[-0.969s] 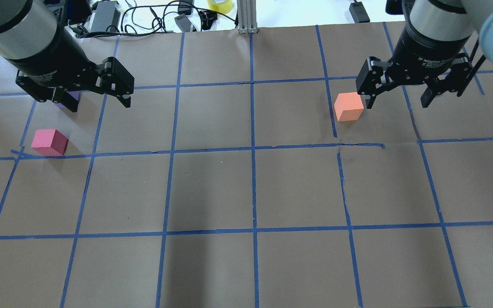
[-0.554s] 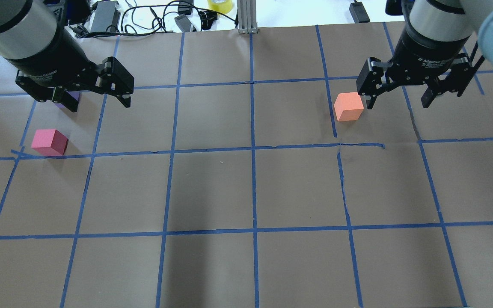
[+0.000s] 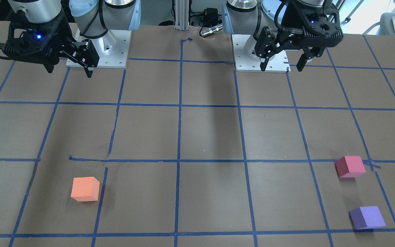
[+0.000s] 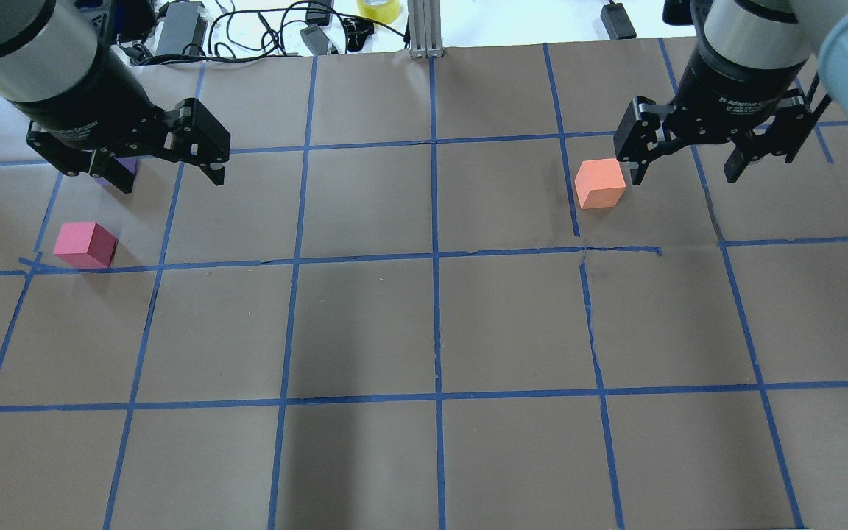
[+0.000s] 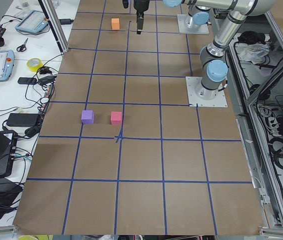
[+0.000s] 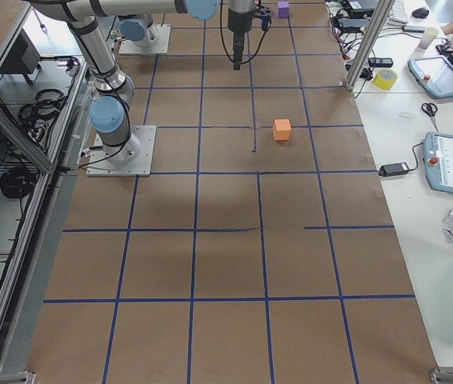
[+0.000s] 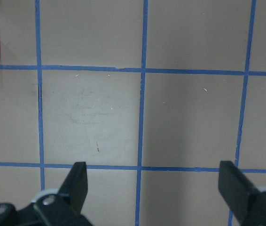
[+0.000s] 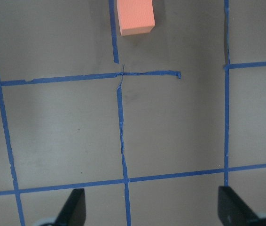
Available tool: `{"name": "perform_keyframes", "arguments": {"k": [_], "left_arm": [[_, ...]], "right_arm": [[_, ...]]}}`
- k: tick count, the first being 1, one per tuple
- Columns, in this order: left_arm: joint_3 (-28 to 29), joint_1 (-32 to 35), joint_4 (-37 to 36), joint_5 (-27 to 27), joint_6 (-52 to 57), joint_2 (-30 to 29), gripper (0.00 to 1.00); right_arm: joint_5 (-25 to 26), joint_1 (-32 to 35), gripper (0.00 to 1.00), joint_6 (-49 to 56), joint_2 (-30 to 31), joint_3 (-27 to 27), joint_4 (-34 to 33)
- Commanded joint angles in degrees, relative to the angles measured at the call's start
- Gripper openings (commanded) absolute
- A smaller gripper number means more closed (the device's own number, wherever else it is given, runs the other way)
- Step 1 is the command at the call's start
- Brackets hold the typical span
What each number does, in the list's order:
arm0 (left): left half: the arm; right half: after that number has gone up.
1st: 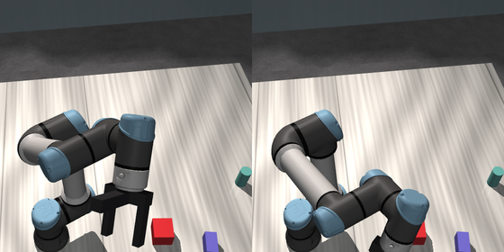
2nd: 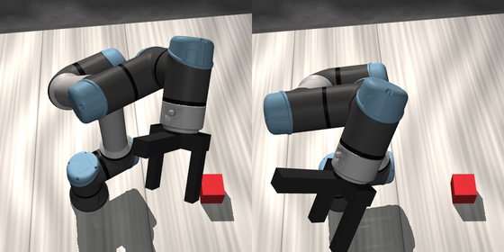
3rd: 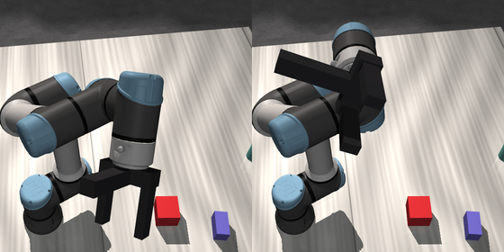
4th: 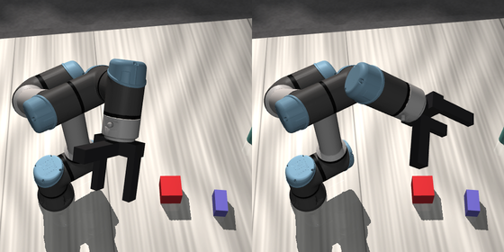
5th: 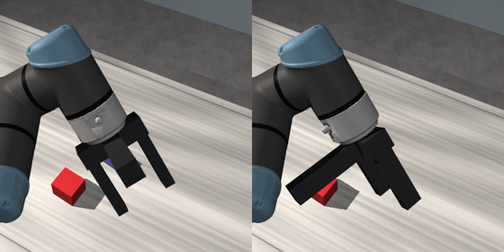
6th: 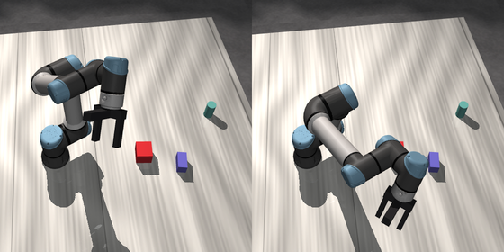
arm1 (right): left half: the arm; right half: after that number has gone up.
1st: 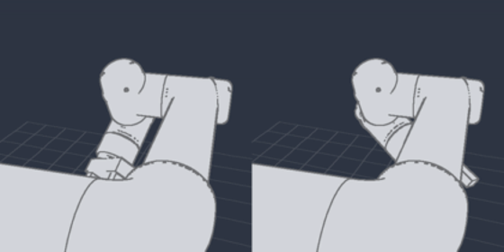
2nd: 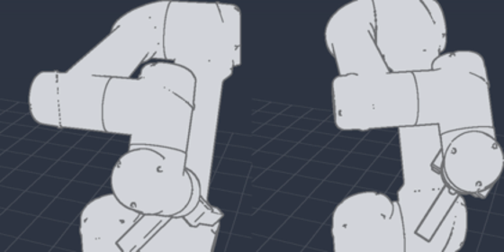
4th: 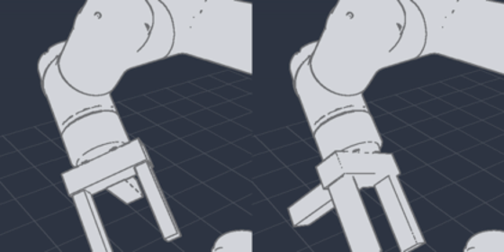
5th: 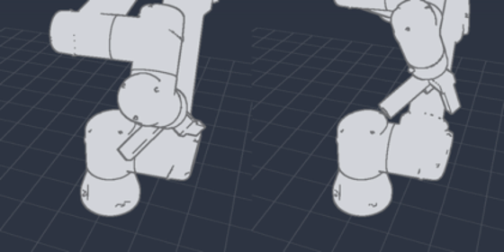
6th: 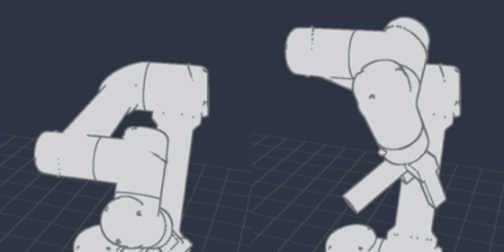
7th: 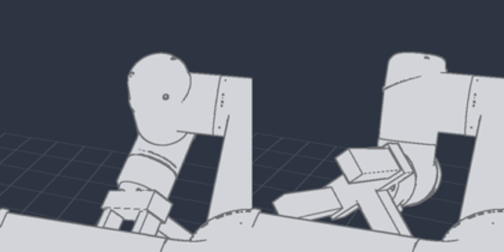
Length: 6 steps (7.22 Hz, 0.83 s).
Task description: Arrange blocks in a line
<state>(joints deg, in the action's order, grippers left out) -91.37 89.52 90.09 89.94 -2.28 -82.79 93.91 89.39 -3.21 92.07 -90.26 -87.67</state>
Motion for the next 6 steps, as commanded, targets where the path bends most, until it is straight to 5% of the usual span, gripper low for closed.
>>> {"name": "perform_keyframes", "arguments": {"k": [1,6], "left_arm": [[-0.04,0.04,0.00,0.06,0.00,0.00,1.00],[-0.04,0.04,0.00,-0.03,0.09,0.00,1.00]], "right_arm": [[0.05,-0.44,1.00,0.31,-6.95,0.00,-8.18],[-0.74,-0.62,1.00,-0.39,-24.27,-0.09,-28.31]]}}
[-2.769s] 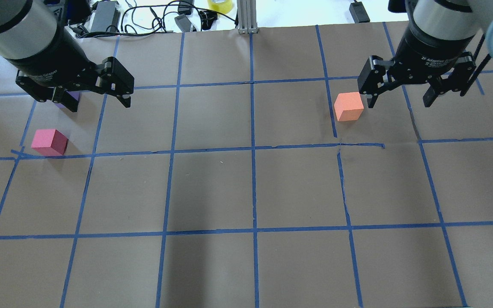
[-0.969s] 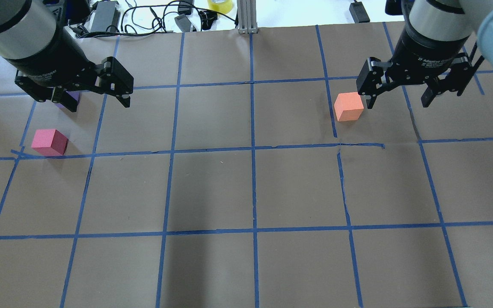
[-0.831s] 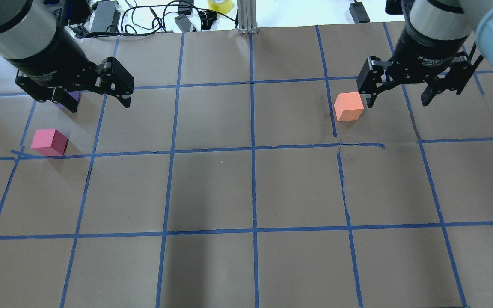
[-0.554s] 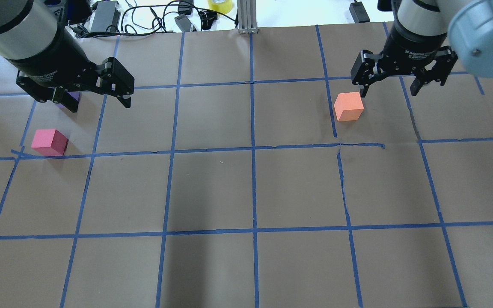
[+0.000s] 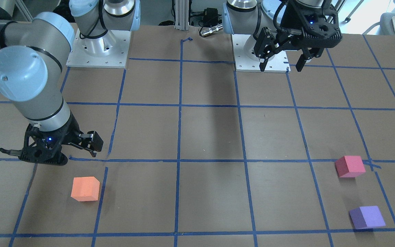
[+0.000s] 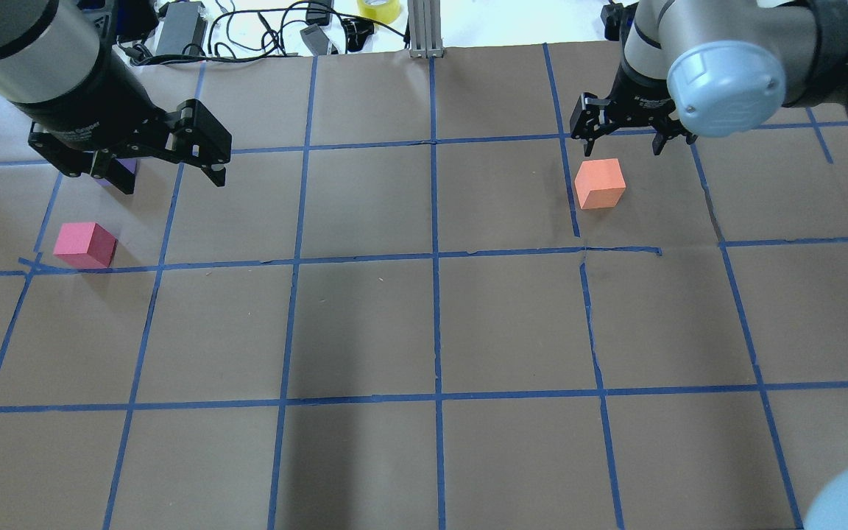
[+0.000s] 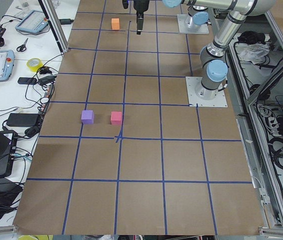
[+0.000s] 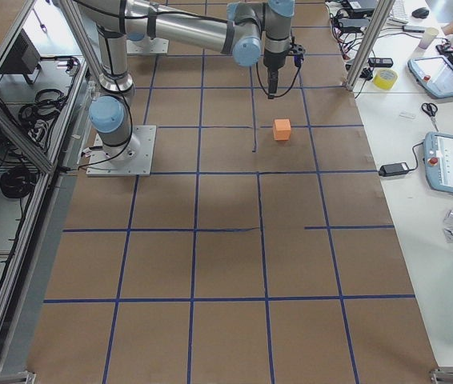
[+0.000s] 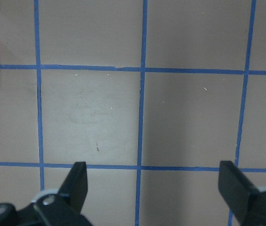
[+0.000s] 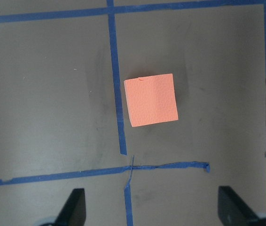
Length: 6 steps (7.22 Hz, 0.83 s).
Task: Arrange blocks in a line
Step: 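Lower the right gripper onto the orange cube and grasp it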
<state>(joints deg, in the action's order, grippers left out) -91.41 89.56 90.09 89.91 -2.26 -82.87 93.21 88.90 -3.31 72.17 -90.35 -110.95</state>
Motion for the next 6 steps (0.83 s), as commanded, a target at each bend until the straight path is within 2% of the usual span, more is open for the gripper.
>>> {"name": "perform_keyframes", "arguments": {"k": [1,4,6], "left_arm": [[0.09,0.00,0.00,0.00,-0.02,0.07,1.00],[0.09,0.00,-0.17,-0.09,-0.02,-0.01,1.00],[0.18,-0.09,0.00,0.00,-0.02,0.16,1.00]], "right_arm": [[-0.13,-0.65,1.00,0.23,-6.58,0.00,-6.37],[-0.57,-3.29,1.00,0.15,-12.48,0.00,-9.02],[-2.67,-3.29,1.00,-0.02,-13.46,0.26,-9.81]]}}
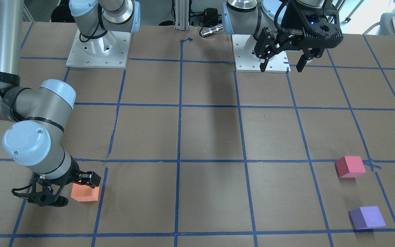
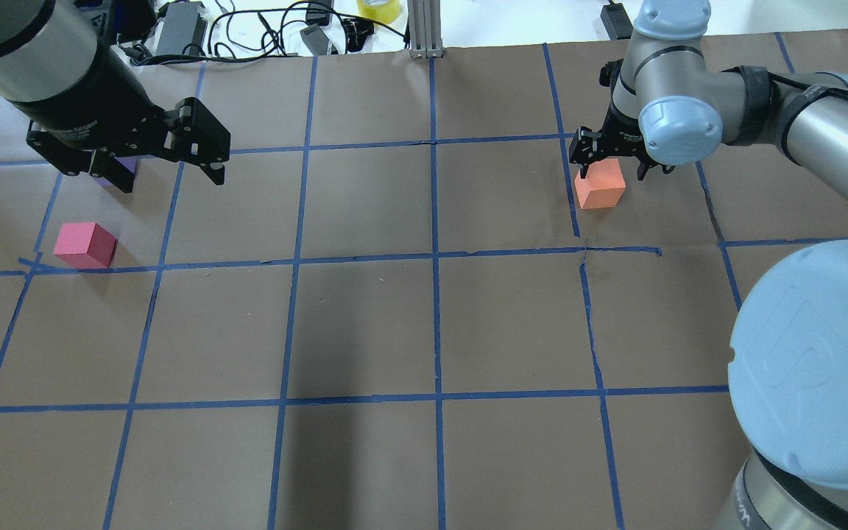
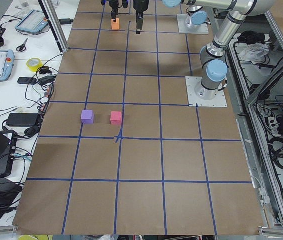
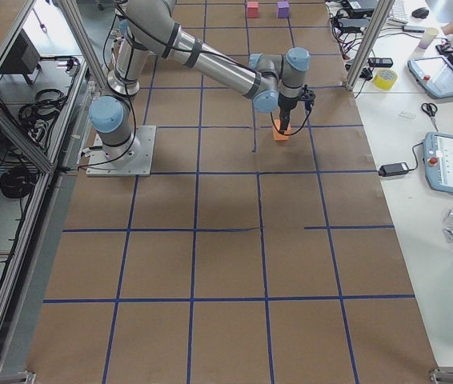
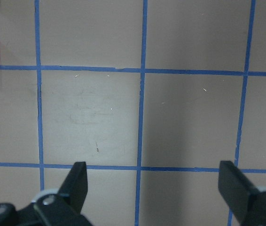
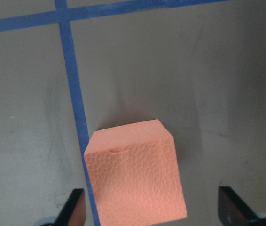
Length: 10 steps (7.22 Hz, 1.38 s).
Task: Arrange blocks in a line
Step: 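Lower the right gripper onto the orange cube and grasp it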
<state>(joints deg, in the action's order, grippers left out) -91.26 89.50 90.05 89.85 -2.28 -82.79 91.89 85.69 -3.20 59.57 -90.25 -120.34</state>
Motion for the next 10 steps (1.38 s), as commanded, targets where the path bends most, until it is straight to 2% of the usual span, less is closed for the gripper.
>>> {"name": "perform_keyframes", "arguments": {"k": [1,3,4,5,6,9,10], "left_arm": [[-0.06,-0.02,0.04,0.06,0.00,0.26,1.00],[-0.06,-0.29,0.21,0.15,0.00,0.53,1.00],[-0.06,-0.29,0.39,0.15,0.00,0.53,1.00],[-0.15,-0.11,0.65,0.15,0.00,0.70,1.00],[-0.06,-0.11,0.74,0.15,0.00,0.70,1.00],[0.03,-0.03,0.65,0.06,0.00,0.79,1.00],[0.03,-0.02,0.57,-0.12,0.09,1.05,1.00]], "right_arm": [[-2.41,-0.09,1.00,0.04,-1.21,0.17,-0.42],[-2.42,-0.09,1.00,4.92,-2.70,0.17,-0.60],[-2.15,-0.09,0.86,10.09,-2.79,0.25,-1.38],[-2.15,-0.09,0.29,9.89,-2.79,0.25,-2.17],[-2.07,-0.09,0.00,9.88,-2.62,0.25,-1.66],[-2.41,1.31,0.00,8.66,0.62,1.22,-1.13],[-2.68,4.45,0.00,3.61,1.59,1.39,-1.39]]}}
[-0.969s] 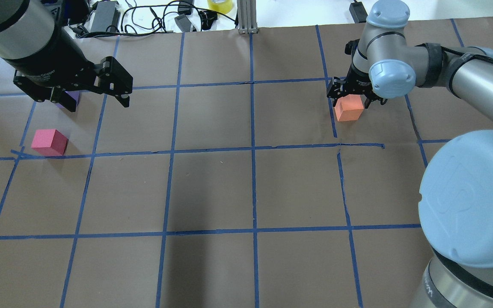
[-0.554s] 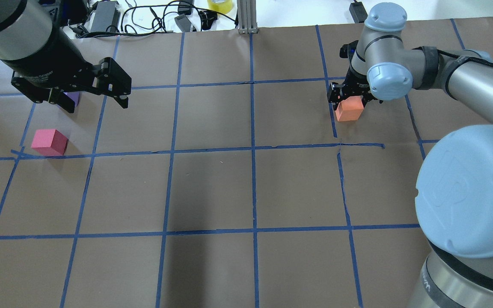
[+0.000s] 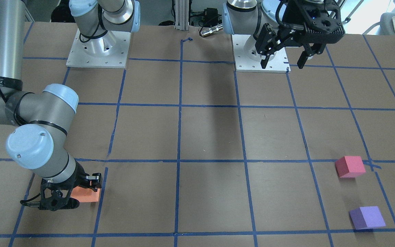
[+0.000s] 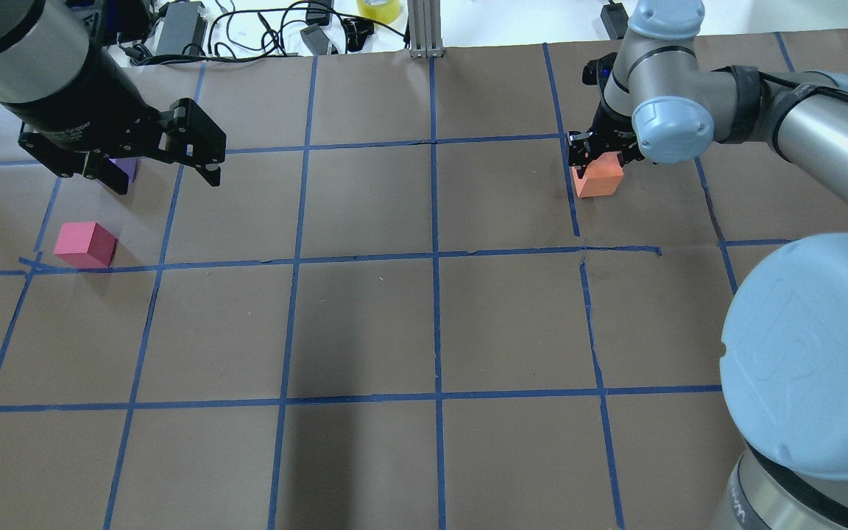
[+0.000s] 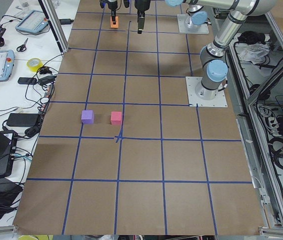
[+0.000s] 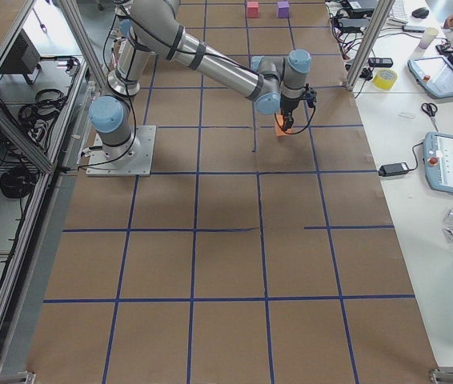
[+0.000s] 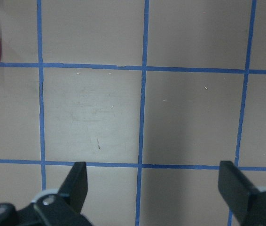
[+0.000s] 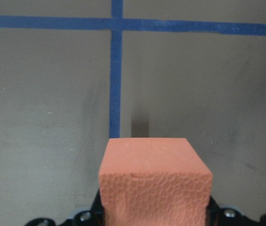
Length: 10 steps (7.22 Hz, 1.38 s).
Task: Arrange blocks in a line
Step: 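Carry the orange cube with the right gripper toward the table center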
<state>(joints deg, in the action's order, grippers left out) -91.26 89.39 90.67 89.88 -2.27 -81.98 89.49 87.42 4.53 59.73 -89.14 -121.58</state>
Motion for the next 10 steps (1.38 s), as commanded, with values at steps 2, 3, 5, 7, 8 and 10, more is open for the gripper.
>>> {"name": "perform_keyframes", "arguments": {"k": [2,3,5,7,8,10], "left_arm": [[-0.06,0.09,0.21,0.03,0.07,0.24,1.00],[-0.14,0.17,0.47,0.03,0.07,0.42,1.00],[-0.06,0.17,1.17,0.03,0.07,0.59,1.00],[-0.14,0.17,1.17,0.12,0.07,0.68,1.00],[-0.14,0.09,1.17,0.12,0.07,0.68,1.00],[-0.14,0.09,1.26,0.03,0.07,0.68,1.00]], "right_arm": [[-0.10,10.98,0.00,-14.08,0.92,5.35,0.81],[-0.28,13.72,0.00,-16.72,-0.65,7.99,2.13],[-0.28,19.96,0.00,-23.39,-5.39,12.83,2.23],[-0.19,22.79,0.00,-24.57,-9.09,15.40,2.32],[-0.28,23.06,0.00,-24.75,-9.72,15.49,2.32],[-0.28,24.73,0.05,-25.72,-11.74,15.58,2.14]]}}
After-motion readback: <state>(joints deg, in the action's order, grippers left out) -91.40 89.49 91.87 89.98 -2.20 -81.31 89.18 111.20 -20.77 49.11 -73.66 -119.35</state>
